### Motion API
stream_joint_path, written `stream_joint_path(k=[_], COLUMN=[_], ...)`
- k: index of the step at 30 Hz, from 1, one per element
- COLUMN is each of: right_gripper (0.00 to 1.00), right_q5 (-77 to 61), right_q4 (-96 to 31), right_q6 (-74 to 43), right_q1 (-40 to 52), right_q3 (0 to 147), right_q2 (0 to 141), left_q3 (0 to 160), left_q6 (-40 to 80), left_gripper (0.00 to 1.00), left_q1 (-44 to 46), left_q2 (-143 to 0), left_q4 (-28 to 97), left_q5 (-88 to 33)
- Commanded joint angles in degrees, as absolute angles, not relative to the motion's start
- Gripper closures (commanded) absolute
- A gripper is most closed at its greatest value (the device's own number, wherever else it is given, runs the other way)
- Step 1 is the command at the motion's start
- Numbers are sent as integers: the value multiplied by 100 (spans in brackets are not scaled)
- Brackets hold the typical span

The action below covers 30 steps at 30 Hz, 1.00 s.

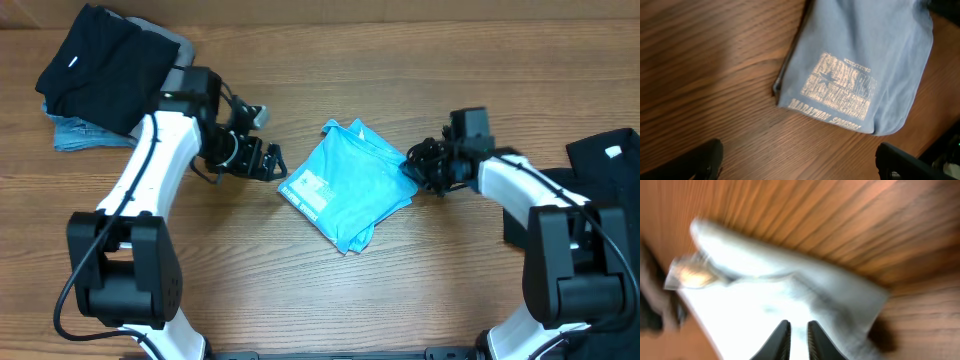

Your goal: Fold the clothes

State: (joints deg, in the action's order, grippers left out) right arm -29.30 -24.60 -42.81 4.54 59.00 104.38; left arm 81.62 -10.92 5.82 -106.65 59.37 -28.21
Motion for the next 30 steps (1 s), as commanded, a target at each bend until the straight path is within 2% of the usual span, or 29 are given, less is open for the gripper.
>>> stream_joint_path(k=[1,4,11,17,19,21,25,28,30], right_gripper=[80,80,85,88,87,83,83,83,89], right_q5=[-4270,-4648,-4429,-3310,-2976,-2788,-2797,-2808,-2689], right_q4=[-2976,-3859,-5234,-5653,-5623,-5476,-4709,-4278,-4254], right_q6=[-3111,-2856,-2635,-3144,-3557,-3927,-4488,-5070,-5201], right_q1=[434,576,1260,1931,2078,2158,2239,2237,2150], right_q3=[6473,6729,6720,6648,6534,6348,5701,5131,4943], right_q2=[10355,10219,10095,10095,10095,10095,10116,10141,10143], left_q3=[7804,7520,7271,7269,7269,7269,7293,7295,7295], left_q6=[-1291,-1286,-1020,-1009,-1011,-1009,-1022,-1140,-1205], left_gripper=[5,11,23,45,61,68,69,62,53], left_q1=[845,1037,1184,1306,1358,1391,1369,1352,1347], left_q2=[-10700,-10787,-11212,-11754,-11865,-11876,-11749,-11548,-11378], left_q4=[5546,5113,4340,4506,4716,5000,5682,6171,6392], left_q5=[-2803,-2799,-2480,-3225,-3634,-3754,-3861,-3898,-3874])
